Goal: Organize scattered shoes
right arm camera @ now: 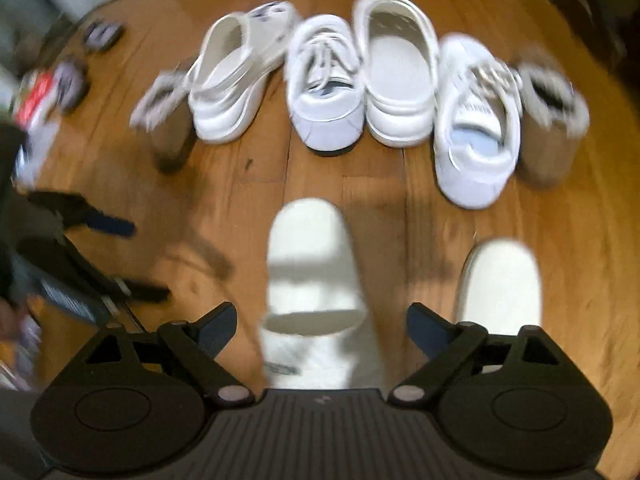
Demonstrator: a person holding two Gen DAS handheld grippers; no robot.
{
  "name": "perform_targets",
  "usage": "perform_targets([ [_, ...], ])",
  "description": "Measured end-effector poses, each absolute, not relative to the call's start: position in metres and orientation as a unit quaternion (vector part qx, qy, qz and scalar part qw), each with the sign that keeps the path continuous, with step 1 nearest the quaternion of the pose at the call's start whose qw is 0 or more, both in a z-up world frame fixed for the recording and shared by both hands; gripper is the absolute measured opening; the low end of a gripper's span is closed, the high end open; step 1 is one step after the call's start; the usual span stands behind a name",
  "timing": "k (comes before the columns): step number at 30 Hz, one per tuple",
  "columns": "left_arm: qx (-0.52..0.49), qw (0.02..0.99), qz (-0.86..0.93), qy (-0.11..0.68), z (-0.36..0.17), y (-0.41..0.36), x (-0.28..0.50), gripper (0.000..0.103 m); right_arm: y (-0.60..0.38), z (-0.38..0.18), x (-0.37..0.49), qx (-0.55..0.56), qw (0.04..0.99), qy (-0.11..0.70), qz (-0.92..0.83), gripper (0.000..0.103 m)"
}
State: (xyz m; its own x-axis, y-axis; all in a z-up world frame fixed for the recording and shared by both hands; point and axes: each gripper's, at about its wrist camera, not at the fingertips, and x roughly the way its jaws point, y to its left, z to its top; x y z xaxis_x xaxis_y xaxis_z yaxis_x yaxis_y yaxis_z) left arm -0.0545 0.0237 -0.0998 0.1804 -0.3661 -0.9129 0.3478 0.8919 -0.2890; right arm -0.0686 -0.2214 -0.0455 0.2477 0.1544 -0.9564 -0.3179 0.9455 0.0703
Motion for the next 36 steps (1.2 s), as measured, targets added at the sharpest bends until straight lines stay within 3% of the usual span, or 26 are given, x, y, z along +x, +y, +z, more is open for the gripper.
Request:
perform_targets([
  [7,-0.015,0.811,-0.240,0.533,-0.125,0.014,-0.080,0.102,-0.189,-0.094,-0.093,-0.117,0.800,0.576,0.120,0.097],
  [12,-0.007,0.802,-0.238,0.548,-0.146,0.004,-0.079,0.102,-0.176,-0.126,-0.107,-0.127,0.819,0.553,0.082,0.098],
  [16,-0.025,0.799,-0.227,0.556,-0.157,0.007,-0.073,0.102,-0.177,-0.125,-0.113,-0.107,0.832,0.544,0.032,0.093],
  [20,-0.028,0.799,-0.209,0.563,-0.166,0.002,-0.073,0.102,-0.182,-0.121,-0.113,-0.080,0.833,0.538,-0.102,0.096],
  [25,-0.027,0.798,-0.184,0.573,-0.168,-0.008,-0.073,0.103,-0.180,-0.117,-0.111,-0.068,0.824,0.555,-0.093,0.095],
  [30,-0.026,0.803,-0.163,0.573,-0.169,-0.010,-0.075,0.103,-0.178,-0.072,-0.129,-0.032,0.869,0.480,-0.117,0.099],
  [36,0.012,0.843,-0.114,0.526,-0.178,-0.016,-0.091,0.103,-0.169,-0.068,-0.127,-0.006,0.875,0.473,-0.105,0.099],
])
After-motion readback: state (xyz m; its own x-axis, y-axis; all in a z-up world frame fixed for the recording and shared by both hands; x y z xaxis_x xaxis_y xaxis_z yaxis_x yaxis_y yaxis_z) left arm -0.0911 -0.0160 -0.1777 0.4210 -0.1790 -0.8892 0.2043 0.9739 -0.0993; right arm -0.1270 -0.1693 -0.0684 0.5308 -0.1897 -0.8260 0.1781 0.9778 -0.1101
